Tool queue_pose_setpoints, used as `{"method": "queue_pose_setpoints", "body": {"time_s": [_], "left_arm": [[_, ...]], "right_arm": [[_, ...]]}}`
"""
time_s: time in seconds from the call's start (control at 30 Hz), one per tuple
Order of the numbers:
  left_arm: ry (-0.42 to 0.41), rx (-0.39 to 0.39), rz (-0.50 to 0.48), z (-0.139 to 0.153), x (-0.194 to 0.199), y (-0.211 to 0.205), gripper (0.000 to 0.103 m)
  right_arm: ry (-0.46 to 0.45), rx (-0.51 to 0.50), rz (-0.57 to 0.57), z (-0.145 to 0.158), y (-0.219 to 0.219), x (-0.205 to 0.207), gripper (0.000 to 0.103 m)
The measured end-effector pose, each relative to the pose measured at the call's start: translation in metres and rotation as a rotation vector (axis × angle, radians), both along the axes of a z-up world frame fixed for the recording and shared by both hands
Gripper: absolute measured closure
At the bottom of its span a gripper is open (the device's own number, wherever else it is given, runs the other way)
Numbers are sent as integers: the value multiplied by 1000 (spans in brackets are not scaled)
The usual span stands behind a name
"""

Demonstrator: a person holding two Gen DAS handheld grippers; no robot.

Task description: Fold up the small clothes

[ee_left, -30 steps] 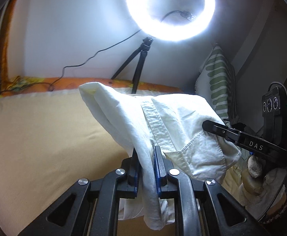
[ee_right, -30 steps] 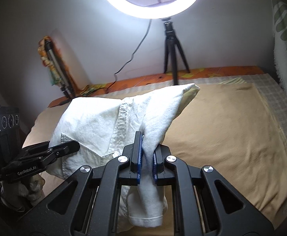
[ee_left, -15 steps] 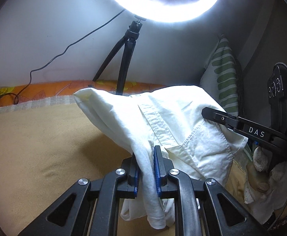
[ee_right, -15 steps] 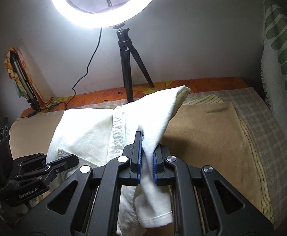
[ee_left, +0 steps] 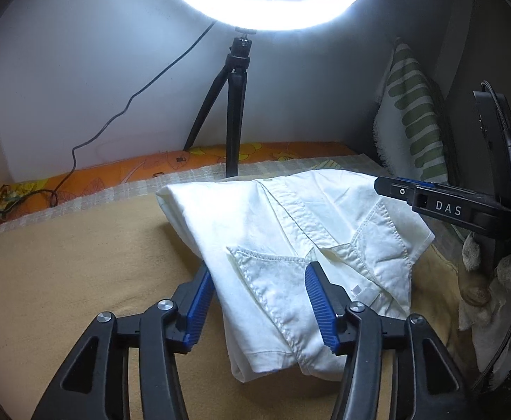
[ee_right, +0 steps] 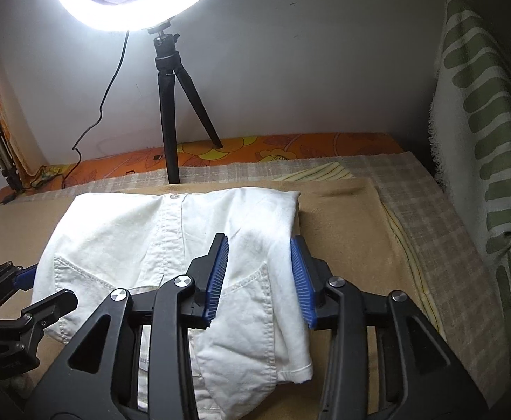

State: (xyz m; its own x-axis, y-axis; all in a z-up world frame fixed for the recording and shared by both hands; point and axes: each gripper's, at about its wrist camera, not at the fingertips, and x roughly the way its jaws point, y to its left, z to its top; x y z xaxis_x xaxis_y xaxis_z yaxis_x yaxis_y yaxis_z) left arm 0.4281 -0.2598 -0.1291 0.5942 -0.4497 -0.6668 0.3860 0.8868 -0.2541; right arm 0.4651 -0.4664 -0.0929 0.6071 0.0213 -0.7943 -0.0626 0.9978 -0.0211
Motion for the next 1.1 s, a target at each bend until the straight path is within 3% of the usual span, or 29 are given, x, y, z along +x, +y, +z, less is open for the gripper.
{"method": "queue_pose_setpoints", "body": {"time_s": [0.47,0.93,1.0,1.03,1.1], "left_arm": [[-85,4,14,57,-70,53,40],[-182,0,-16,100,-170,96,29],[-192,-3,-15,102,-182,101,24],[-199,-2,-11,103,-188,104,23],[-209,-1,-7,104,-197,111,18]], "right_arm": [[-66,75,-23,66,36,-72,64],[-132,87,-26,104,88,-170,64],[-132,84,-22,104,96,-181,59],[-137,88,-24,105,98,-185,50],[-142,90,-35,104,101,-194,48]]}}
